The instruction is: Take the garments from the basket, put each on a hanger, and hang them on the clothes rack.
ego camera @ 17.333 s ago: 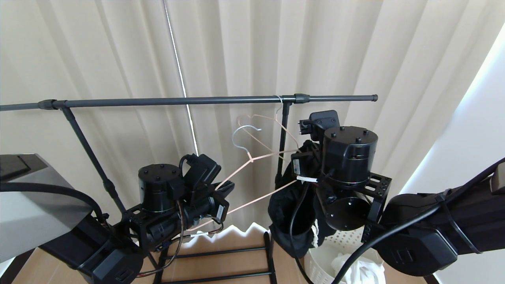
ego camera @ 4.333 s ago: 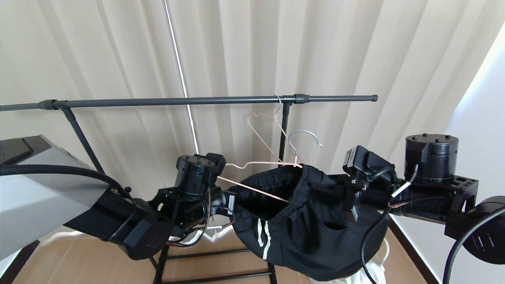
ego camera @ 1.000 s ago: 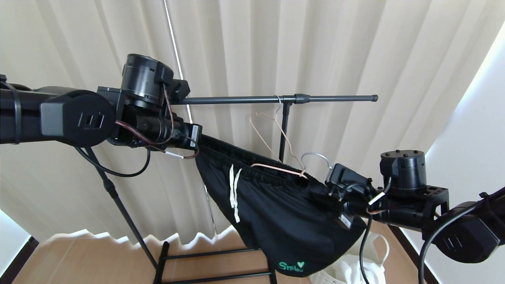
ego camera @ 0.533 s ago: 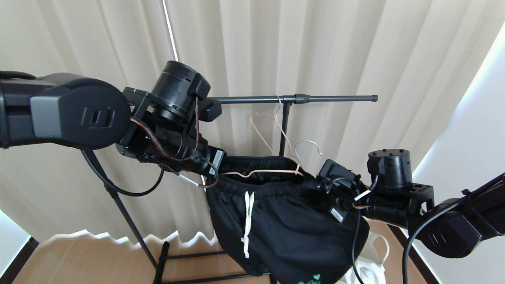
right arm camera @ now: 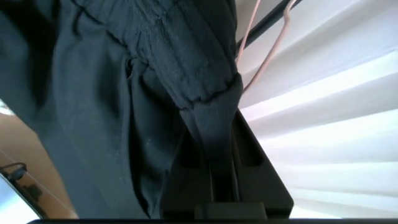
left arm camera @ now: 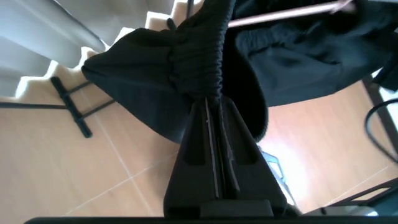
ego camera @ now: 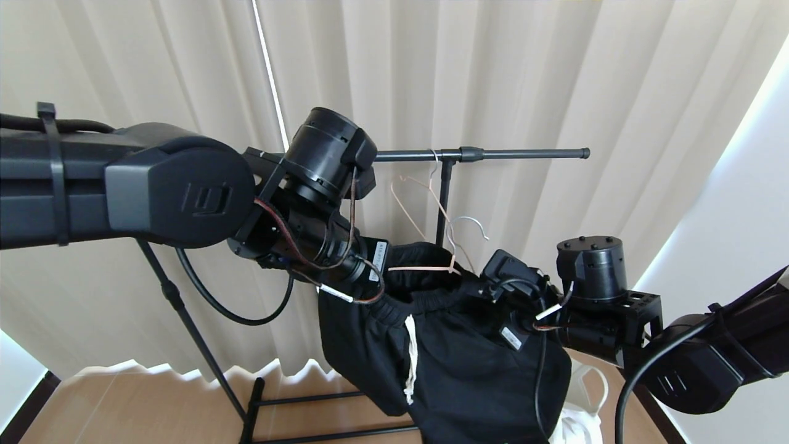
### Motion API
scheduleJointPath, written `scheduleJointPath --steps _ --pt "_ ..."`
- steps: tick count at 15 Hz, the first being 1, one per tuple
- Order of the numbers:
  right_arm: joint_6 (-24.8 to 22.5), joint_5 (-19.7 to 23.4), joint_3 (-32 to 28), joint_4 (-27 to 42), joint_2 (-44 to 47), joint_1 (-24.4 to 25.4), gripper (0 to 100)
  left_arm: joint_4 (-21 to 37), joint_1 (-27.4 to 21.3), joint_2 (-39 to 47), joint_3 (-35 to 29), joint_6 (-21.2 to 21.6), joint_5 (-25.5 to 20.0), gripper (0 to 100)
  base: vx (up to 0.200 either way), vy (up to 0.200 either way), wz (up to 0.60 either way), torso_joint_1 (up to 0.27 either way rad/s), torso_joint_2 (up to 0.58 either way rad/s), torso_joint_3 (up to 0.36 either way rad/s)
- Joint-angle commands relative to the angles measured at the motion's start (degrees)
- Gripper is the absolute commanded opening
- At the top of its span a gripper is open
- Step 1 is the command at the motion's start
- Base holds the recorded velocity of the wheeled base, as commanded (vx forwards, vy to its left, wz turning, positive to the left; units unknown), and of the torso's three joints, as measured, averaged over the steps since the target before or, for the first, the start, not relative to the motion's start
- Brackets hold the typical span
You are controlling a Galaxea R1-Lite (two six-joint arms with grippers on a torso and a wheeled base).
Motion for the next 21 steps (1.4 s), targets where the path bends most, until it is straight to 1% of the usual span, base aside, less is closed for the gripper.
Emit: scheduleJointPath --steps 1,4,6,7,11,13,14,16,17,19,21 --pt "-0.7 -0.4 0.4 0.0 0.7 0.3 0 0.0 -0.2 1.0 -1.7 -0.6 -0.1 0 0.000 0.000 0.00 0.000 0.00 0.000" --pt "-1.8 -0.5 0.5 -1.8 2.9 0.3 0 0.0 -1.1 -1.0 -2.2 -1.2 -0.2 0 0.000 0.000 0.00 0.000 0.00 0.000" --pt "-1.7 -1.8 0.4 -5.9 5.0 0.3 0 0.0 -2.1 -2.5 -1.5 -2.2 -2.4 0 0.000 0.000 0.00 0.000 0.00 0.000" --pt "-1.6 -2.4 0.0 -7.0 5.4 0.3 0 0.0 -2.1 -2.6 -0.6 -2.2 -2.6 0 0.000 0.000 0.00 0.000 0.00 0.000" --pt "-1.0 -1.9 -0.9 -8.6 4.1 -0.9 0 -0.5 -2.1 -2.4 5.3 -1.5 -2.5 0 0.000 0.000 0.00 0.000 0.00 0.000" --pt "4.0 -1.8 -1.3 -11.5 4.3 -0.9 0 -0.6 -2.1 -2.2 7.9 -1.5 -2.4 0 0.000 0.000 0.00 0.000 0.00 0.000" --pt "5.4 -1.8 -1.7 -12.8 4.5 -0.9 0 -1.0 -2.3 -2.1 9.3 -1.4 -2.4 0 0.000 0.000 0.00 0.000 0.00 0.000" --pt "5.9 -1.4 -1.7 -13.9 4.5 -0.9 0 -3.1 -2.7 -2.0 10.8 -1.4 -2.4 0 0.000 0.000 0.00 0.000 0.00 0.000" --pt "7.3 0.1 -1.5 -15.8 4.5 -0.8 0 -6.7 -2.8 -1.1 12.4 -1.4 -2.2 0 0.000 0.000 0.00 0.000 0.00 0.000" --pt "7.9 1.1 -1.2 -17.3 4.5 -0.8 0 -8.7 -2.8 -0.5 12.8 -1.4 -2.1 0 0.000 0.000 0.00 0.000 0.00 0.000" --pt "7.9 2.6 0.0 -19.6 4.3 -0.6 0 -11.9 -2.8 -0.1 13.1 -1.6 -1.9 0 0.000 0.000 0.00 0.000 0.00 0.000"
